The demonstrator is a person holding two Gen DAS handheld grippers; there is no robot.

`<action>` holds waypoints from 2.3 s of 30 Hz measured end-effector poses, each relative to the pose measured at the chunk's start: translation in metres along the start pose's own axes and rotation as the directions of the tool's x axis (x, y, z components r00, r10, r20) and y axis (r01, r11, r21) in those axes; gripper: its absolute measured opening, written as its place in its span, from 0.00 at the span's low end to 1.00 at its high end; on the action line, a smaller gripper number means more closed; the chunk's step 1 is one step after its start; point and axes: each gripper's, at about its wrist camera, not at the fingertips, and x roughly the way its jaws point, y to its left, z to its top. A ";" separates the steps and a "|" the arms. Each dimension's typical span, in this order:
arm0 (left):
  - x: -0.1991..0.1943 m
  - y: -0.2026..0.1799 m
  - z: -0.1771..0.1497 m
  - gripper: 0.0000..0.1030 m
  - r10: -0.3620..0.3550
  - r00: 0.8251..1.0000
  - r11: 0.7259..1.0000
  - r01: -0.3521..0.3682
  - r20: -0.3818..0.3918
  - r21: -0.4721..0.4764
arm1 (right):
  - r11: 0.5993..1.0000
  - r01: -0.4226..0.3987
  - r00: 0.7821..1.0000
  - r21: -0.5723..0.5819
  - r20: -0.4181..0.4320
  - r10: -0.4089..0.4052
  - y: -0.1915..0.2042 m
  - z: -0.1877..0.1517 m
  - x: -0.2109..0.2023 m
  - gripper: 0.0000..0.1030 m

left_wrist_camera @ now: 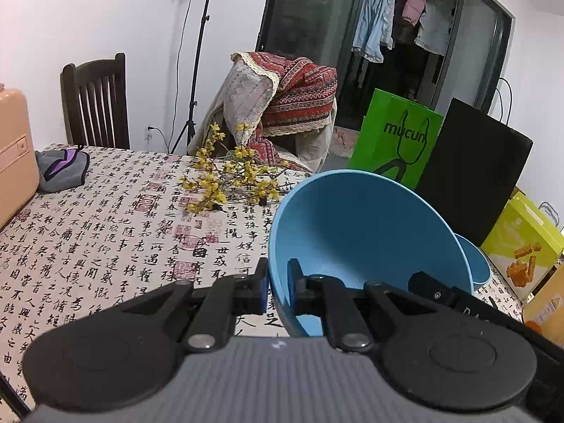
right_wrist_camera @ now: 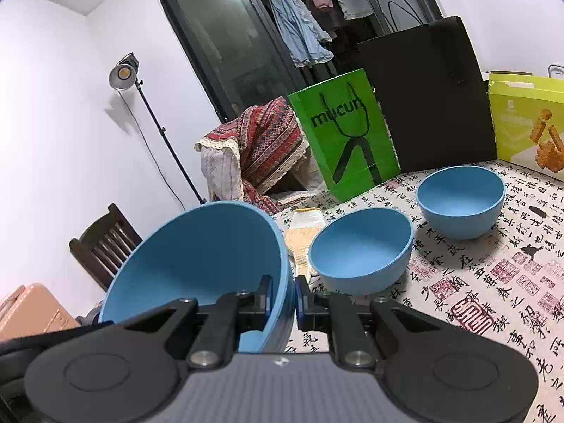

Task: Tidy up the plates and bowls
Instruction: 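Carry the held blue bowl away from the other two bowls, then carry the held blue bowl across the table toward the cream plate stack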

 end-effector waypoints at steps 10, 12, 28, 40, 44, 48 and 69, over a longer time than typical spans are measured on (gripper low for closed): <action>-0.011 0.019 -0.005 0.10 0.004 1.000 1.000 -0.004 0.007 -0.015 | 1.000 -0.010 1.000 -0.024 -0.007 0.010 0.017 -0.013 -0.008 0.12; -0.013 0.023 -0.006 0.10 0.005 1.000 1.000 -0.005 0.008 -0.019 | 1.000 -0.012 1.000 -0.028 -0.009 0.012 0.021 -0.016 -0.009 0.12; -0.022 0.056 -0.011 0.10 0.004 1.000 0.999 -0.003 0.023 -0.049 | 0.998 -0.026 1.000 -0.065 -0.015 0.025 0.049 -0.034 -0.011 0.12; -0.026 0.073 -0.014 0.10 0.006 0.999 0.998 -0.004 0.033 -0.060 | 0.995 -0.036 0.999 -0.092 -0.022 0.034 0.064 -0.044 -0.012 0.12; -0.028 0.080 -0.016 0.10 0.010 0.999 0.998 -0.008 0.038 -0.063 | 0.994 -0.045 0.999 -0.096 -0.030 0.042 0.068 -0.048 -0.010 0.12; -0.028 0.088 -0.018 0.10 0.011 0.999 0.997 -0.009 0.039 -0.072 | 0.993 -0.051 0.998 -0.103 -0.036 0.047 0.073 -0.052 -0.009 0.12; -0.029 0.129 -0.025 0.10 0.037 0.999 0.994 -0.033 0.038 -0.104 | 0.988 -0.093 0.994 -0.123 -0.073 0.085 0.101 -0.074 0.009 0.12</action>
